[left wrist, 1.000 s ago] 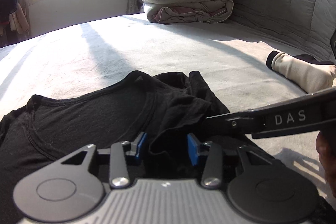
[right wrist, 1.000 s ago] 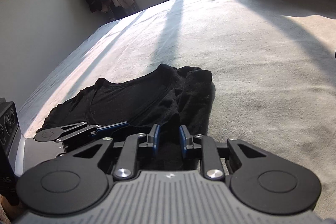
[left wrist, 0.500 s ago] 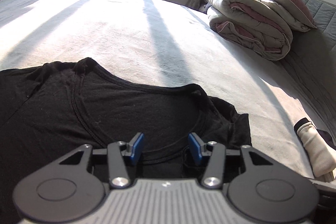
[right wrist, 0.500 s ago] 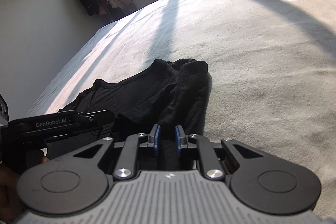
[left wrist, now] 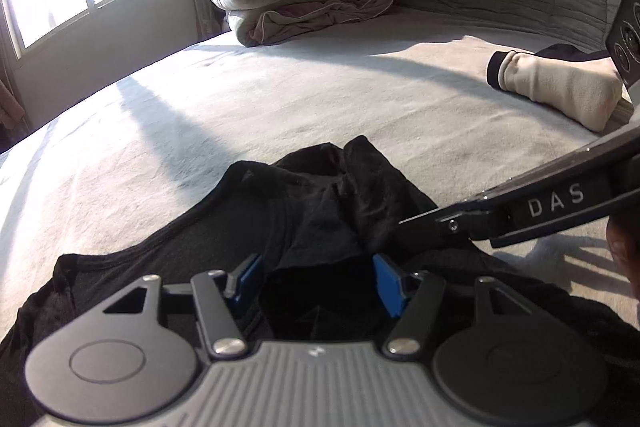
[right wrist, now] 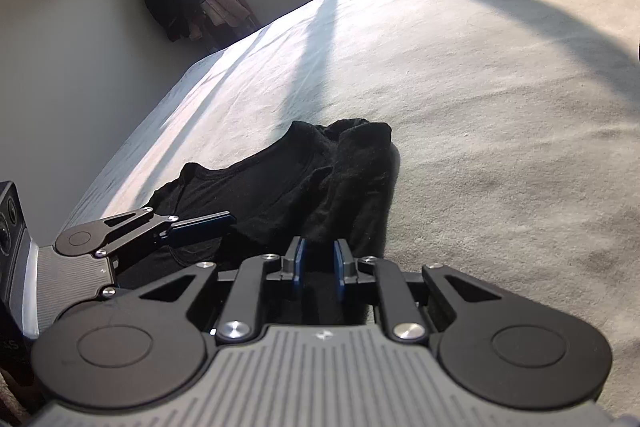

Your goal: Fold clothes

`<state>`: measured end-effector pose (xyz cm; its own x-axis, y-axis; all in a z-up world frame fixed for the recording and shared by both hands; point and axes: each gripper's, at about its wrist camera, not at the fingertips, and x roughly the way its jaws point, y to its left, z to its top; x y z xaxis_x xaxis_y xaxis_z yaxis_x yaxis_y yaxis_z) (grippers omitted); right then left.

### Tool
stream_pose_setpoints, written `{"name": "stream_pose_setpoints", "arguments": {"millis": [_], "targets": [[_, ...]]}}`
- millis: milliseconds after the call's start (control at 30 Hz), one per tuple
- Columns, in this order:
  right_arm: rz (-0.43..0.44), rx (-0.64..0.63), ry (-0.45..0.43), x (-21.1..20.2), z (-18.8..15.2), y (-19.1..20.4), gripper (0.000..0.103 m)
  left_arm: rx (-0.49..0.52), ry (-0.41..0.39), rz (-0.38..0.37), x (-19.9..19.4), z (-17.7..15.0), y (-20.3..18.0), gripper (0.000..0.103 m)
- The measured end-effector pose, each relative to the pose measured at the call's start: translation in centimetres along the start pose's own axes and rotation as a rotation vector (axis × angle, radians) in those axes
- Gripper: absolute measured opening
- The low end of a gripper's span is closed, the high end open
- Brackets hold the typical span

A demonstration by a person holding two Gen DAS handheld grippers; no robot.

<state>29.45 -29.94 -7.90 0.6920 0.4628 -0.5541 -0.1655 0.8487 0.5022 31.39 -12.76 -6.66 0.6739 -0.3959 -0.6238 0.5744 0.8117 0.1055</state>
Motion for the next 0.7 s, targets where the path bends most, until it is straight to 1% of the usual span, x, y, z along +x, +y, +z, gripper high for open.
{"name": "stream_pose_setpoints", "arguments": {"millis": [33, 67, 100, 167, 200, 233, 267, 300, 333, 367, 400, 433, 467, 533, 600, 667, 700], "targets": [[-0.001, -0.001, 0.000, 0.0, 0.0, 0.0, 0.015, -0.071, -0.011, -0.020, 0.1, -0.1, 0.9, 0.045], [0.000, -0.001, -0.001, 0.0, 0.0, 0.0, 0.015, -0.142, -0.021, -0.039, 0.2, -0.1, 1.8, 0.037], [-0.001, -0.001, -0.002, 0.0, 0.0, 0.0, 0.015, -0.212, -0.032, -0.059, 0.3, -0.2, 2.7, 0.035], [-0.001, -0.003, -0.004, 0.0, -0.1, 0.1, 0.017, -0.354, -0.053, -0.098, 0.5, -0.3, 4.5, 0.026], [0.000, -0.009, -0.007, 0.0, -0.1, 0.2, 0.017, -0.425, -0.064, -0.117, 0.6, -0.4, 5.4, 0.025], [0.002, -0.034, -0.017, -0.2, -0.1, 0.5, 0.021, -0.497, -0.074, -0.137, 0.7, -0.5, 6.3, 0.024], [0.004, -0.069, -0.030, -0.4, -0.2, 1.0, 0.028, -0.577, -0.082, -0.159, 0.8, -0.9, 7.3, 0.021], [0.018, -0.116, -0.037, -0.6, -0.4, 1.5, 0.029, -0.651, -0.089, -0.180, 0.8, -1.3, 8.3, 0.019], [0.037, -0.170, -0.040, -0.8, -0.6, 2.2, 0.031, -0.684, -0.094, -0.194, 0.8, -1.6, 8.7, 0.014], [0.056, -0.224, -0.043, -1.0, -0.8, 2.8, 0.042, -0.717, -0.099, -0.209, 0.8, -1.9, 9.1, 0.013], [0.084, -0.275, -0.040, -1.1, -1.1, 3.5, 0.046, -0.749, -0.105, -0.223, 0.8, -2.2, 9.5, 0.011], [0.111, -0.319, -0.033, -1.0, -1.5, 4.2, 0.048, -0.780, -0.110, -0.236, 0.8, -2.5, 9.9, 0.007], [0.136, -0.357, -0.022, -0.9, -1.8, 4.8, 0.048, -0.798, -0.115, -0.240, 0.9, -2.8, 10.0, 0.006], [0.169, -0.426, -0.001, -0.6, -2.6, 5.9, 0.048, -0.841, -0.125, -0.243, 1.1, -3.4, 10.2, 0.006], [0.151, -0.490, 0.015, 0.1, -3.2, 6.7, 0.048, -0.866, -0.132, -0.251, 1.3, -4.0, 10.2, 0.006], [0.095, -0.539, 0.032, 1.1, -3.8, 7.3, 0.048, -0.884, -0.147, -0.266, 1.5, -4.7, 10.3, 0.006], [0.083, -0.548, 0.037, 1.4, -4.0, 7.4, 0.048, -0.892, -0.146, -0.280, 1.7, -4.9, 10.4, 0.006]]}}
